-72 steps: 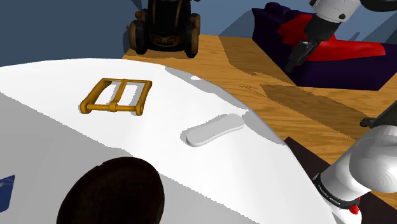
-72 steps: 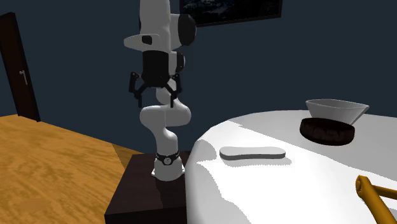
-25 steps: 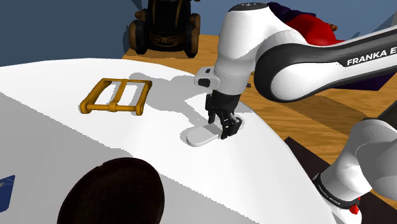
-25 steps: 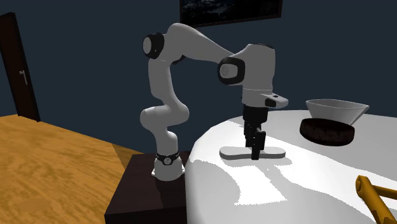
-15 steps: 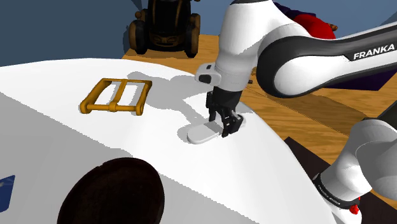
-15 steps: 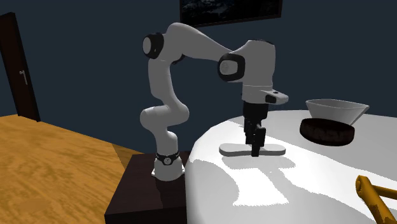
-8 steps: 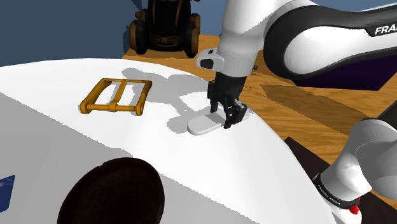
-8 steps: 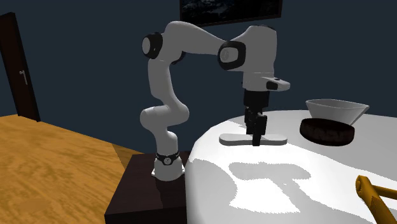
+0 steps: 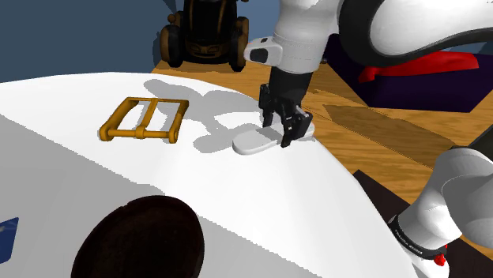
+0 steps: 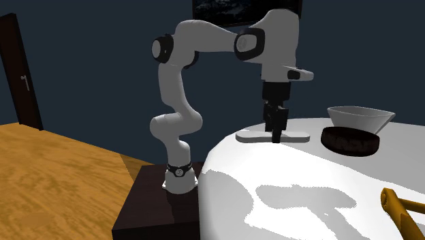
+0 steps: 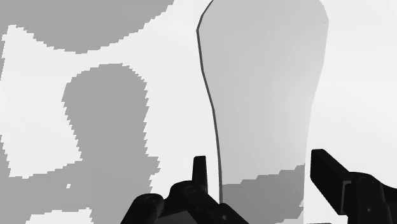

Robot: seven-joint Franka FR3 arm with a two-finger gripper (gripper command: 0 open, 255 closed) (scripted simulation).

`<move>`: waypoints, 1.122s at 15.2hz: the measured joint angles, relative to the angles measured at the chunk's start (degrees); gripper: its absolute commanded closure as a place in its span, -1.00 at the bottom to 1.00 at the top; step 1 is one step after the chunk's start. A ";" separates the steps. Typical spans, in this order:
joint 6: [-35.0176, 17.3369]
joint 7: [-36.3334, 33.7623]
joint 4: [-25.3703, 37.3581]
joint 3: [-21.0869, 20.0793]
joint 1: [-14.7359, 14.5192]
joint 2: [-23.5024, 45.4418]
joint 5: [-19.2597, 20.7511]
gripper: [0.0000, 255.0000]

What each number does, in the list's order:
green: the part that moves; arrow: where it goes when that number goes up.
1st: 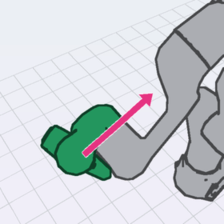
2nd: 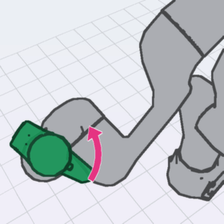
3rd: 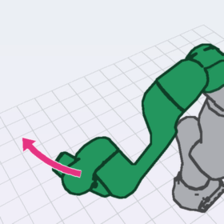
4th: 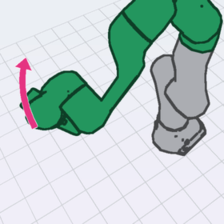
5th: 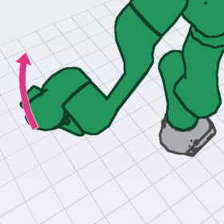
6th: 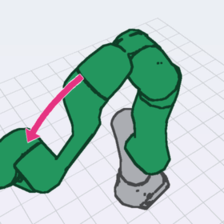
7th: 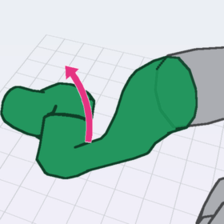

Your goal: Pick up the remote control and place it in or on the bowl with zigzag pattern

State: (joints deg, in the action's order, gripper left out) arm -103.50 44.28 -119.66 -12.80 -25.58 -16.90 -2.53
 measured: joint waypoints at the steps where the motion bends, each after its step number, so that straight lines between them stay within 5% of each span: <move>1: 0.69 0.00 0.69 0.02 0.01 0.01 0.02 1.00; 11: 8.43 0.07 8.74 0.29 0.19 0.33 0.21 1.00; 17: 9.57 -6.85 16.77 -4.24 -1.89 7.37 1.03 1.00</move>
State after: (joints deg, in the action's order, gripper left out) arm -93.93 37.43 -102.89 -17.04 -27.47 -9.52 -1.49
